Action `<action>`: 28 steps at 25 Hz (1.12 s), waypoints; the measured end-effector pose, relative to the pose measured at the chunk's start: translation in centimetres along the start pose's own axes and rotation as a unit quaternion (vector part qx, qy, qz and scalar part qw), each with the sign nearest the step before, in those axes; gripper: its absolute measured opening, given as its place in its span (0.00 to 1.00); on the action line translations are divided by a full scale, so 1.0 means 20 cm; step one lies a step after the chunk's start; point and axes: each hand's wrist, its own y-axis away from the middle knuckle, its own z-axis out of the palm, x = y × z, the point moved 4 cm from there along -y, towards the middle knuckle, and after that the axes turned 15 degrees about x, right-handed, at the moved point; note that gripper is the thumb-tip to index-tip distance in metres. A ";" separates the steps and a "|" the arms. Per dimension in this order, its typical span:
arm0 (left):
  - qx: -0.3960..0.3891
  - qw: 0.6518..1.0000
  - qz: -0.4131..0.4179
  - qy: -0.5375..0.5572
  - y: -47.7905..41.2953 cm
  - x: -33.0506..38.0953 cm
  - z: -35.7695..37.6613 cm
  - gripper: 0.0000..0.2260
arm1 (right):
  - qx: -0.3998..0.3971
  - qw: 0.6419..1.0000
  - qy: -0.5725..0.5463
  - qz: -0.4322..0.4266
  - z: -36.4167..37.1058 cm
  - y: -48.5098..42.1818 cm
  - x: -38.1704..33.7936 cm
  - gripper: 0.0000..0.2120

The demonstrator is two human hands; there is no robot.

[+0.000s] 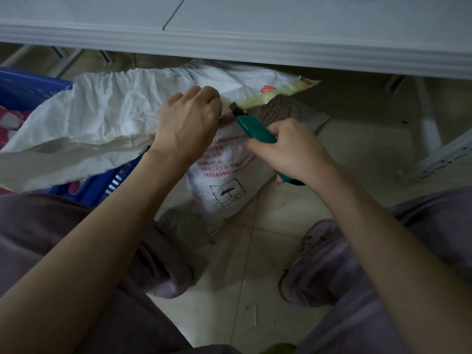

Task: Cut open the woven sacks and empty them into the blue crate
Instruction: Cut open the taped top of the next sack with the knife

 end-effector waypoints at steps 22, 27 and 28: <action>0.046 0.996 0.041 -0.067 0.03 -0.01 -0.01 0.04 | -0.016 0.999 0.021 0.018 0.02 -0.07 0.00 0.16; 0.080 0.995 0.061 -0.027 0.01 0.02 0.01 0.03 | -0.012 1.000 0.024 0.017 0.01 -0.08 0.01 0.17; 0.084 0.993 0.077 -0.022 0.01 0.03 0.03 0.03 | -0.013 0.999 0.024 0.019 0.01 -0.08 0.01 0.16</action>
